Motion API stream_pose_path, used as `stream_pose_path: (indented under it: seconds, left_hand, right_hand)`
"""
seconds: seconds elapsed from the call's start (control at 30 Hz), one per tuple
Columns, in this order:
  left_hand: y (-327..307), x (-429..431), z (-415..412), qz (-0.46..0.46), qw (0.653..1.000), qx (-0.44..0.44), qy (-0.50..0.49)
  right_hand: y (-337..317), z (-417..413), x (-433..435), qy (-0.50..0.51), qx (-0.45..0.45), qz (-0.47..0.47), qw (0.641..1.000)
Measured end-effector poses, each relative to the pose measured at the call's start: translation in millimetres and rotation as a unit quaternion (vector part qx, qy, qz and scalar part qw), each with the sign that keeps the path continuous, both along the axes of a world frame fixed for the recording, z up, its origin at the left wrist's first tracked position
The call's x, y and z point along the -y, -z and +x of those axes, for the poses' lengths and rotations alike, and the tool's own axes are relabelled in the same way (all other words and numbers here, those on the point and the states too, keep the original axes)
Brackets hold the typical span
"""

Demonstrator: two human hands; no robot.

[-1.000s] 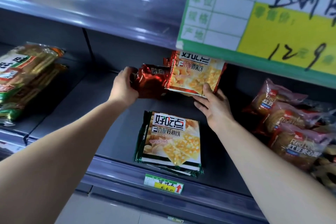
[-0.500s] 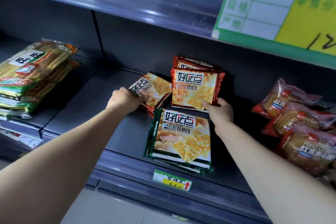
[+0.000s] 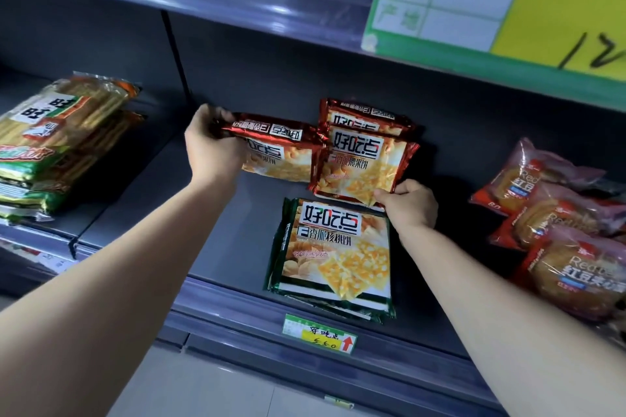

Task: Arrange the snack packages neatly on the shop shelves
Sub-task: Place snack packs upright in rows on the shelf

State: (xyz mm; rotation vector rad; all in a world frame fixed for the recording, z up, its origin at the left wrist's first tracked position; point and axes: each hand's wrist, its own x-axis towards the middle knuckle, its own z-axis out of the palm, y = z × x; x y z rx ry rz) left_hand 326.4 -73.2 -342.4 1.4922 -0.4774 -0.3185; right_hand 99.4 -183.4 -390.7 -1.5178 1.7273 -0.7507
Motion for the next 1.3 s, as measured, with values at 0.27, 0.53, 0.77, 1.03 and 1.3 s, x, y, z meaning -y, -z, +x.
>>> stream_pose_path:
  seconds: [0.27, 0.53, 0.77, 1.03, 1.3]
  left_hand:
    - [-16.0, 5.9, -12.8, -0.041, 0.999, 0.009, -0.007]
    - [13.4, 26.8, -52.1, 0.148, 0.973, 0.126, 0.123]
    - [17.6, 43.4, -53.6, 0.167, 0.963, 0.15, 0.151]
    - [-10.0, -4.9, -36.4, 0.462, 0.778, -0.029, 0.426]
    - [-4.0, -21.7, -34.7, 0.329, 0.812, -0.061, 0.479]
  right_hand:
    - [21.2, -5.2, 14.4, 0.011, 0.057, 0.003, 0.998]
    - [-10.5, 3.1, 2.1, 0.015, 0.257, 0.138, 0.956]
    - [-19.7, -12.1, -13.8, -0.052, 0.193, 0.13, 0.971]
    - [-41.7, -42.1, -40.8, -0.205, 0.018, 0.372, 0.905]
    - [-42.6, -38.7, -45.4, -0.231, 0.142, 0.281, 0.921]
